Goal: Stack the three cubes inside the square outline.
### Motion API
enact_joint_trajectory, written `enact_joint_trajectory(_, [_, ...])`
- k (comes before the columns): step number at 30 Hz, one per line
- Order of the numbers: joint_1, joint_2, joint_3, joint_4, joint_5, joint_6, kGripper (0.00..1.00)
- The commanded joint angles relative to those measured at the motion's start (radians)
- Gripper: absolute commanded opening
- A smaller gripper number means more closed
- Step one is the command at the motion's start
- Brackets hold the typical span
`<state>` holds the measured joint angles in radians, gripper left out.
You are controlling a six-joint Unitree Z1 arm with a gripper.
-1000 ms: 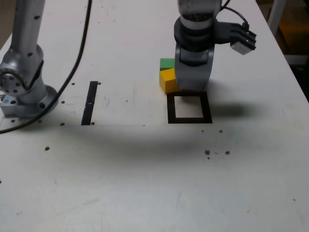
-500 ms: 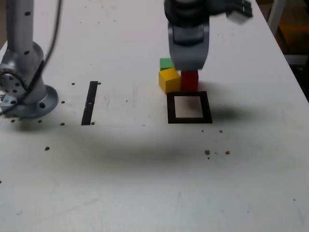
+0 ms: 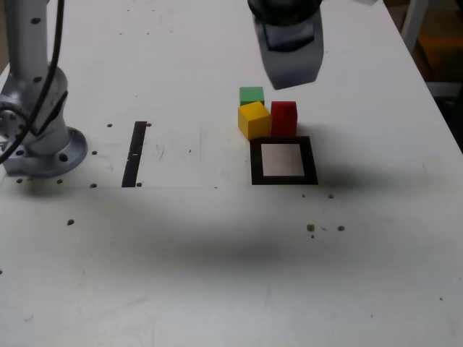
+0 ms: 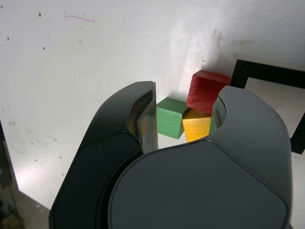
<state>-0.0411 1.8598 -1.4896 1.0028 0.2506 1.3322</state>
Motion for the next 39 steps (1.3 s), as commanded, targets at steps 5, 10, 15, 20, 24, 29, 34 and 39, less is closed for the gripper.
enact_joint_trajectory(5, [-0.003, 0.101, -0.039, 0.003, 0.054, -0.001, 0.79])
enact_joint_trajectory(10, [-0.003, 0.156, -0.054, 0.020, 0.074, -0.001, 0.95])
enact_joint_trajectory(15, [-0.003, 0.165, -0.055, 0.051, 0.082, 0.002, 1.00])
enact_joint_trajectory(20, [-0.003, 0.164, -0.047, 0.059, 0.086, 0.006, 1.00])
enact_joint_trajectory(24, [-0.003, 0.176, -0.044, 0.052, 0.088, 0.008, 1.00])
enact_joint_trajectory(29, [0.000, 0.194, -0.031, 0.024, 0.093, 0.010, 0.99])
enact_joint_trajectory(34, [0.007, 0.205, 0.000, -0.024, 0.103, 0.014, 0.99])
enact_joint_trajectory(39, [0.024, 0.219, 0.031, -0.059, 0.105, 0.016, 0.98])
